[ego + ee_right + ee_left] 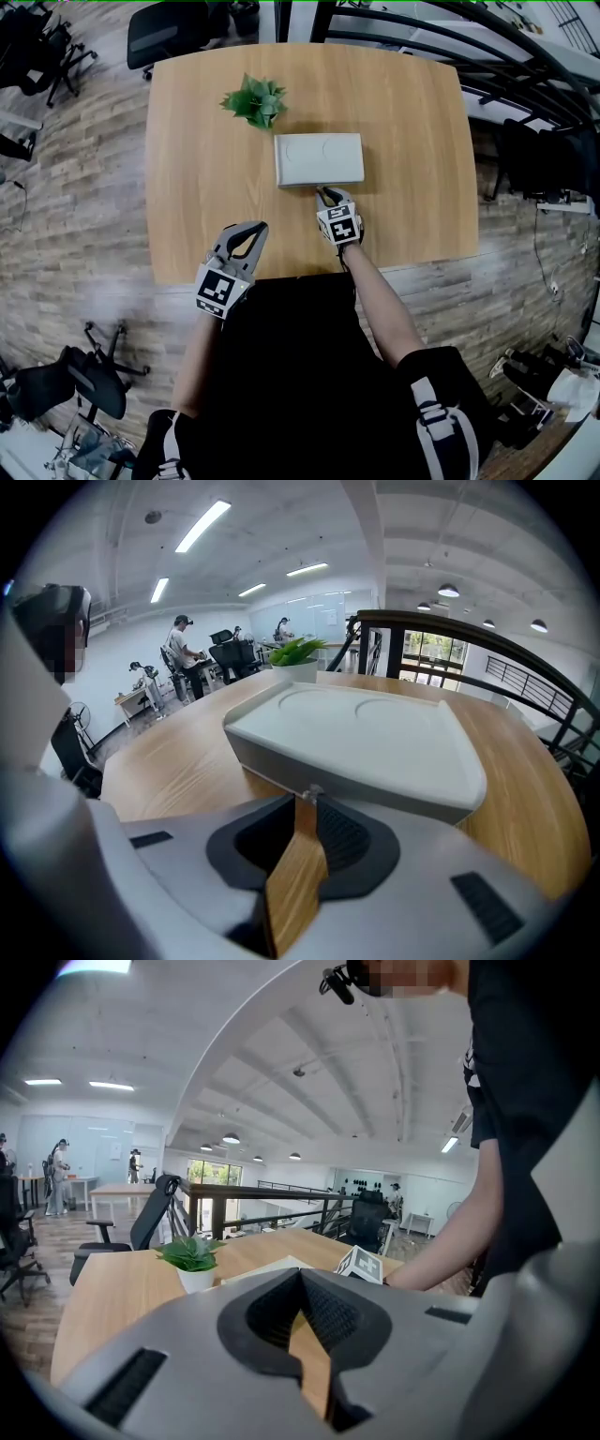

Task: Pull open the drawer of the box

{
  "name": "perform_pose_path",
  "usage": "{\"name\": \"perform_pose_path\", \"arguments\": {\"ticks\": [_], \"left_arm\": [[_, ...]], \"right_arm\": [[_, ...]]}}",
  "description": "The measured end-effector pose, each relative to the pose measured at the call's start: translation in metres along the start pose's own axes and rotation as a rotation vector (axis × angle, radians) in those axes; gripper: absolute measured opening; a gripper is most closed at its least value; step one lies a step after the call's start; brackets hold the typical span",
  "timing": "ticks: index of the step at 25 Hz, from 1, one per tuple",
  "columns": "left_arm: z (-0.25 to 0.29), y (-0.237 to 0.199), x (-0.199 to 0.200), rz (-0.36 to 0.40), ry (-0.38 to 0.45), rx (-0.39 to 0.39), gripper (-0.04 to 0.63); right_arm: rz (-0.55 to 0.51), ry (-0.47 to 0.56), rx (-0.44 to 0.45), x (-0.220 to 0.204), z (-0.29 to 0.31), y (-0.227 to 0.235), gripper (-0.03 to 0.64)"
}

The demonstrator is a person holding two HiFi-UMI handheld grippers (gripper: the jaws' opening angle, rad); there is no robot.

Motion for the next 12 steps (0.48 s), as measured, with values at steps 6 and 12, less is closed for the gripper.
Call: {"name": "perform_pose_path", "arguments": {"ticks": [6,12], "left_arm": [[-0.0023,-0.0015,-0.0047,-0.005,-0.014,-0.001,0.023],[0.0013,-0.0009,-0.0038,0.000,-0.016,-0.014,0.023]], "right_arm": [[0.027,0.007,-0.020,-0.0009,0.0054,0.0039,0.084],[0.026,0.011,-0.034,-0.0006,0.0054,0.0042,0.084]]}}
Point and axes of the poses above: the fingertips, and each gripper's own axes: z forward along the fingers, y to its right, x out of its top, the point moved 5 cm from there along -z, backward along the fingers, and after that the axes turned 13 degrees about x, right-handed, at the moved point
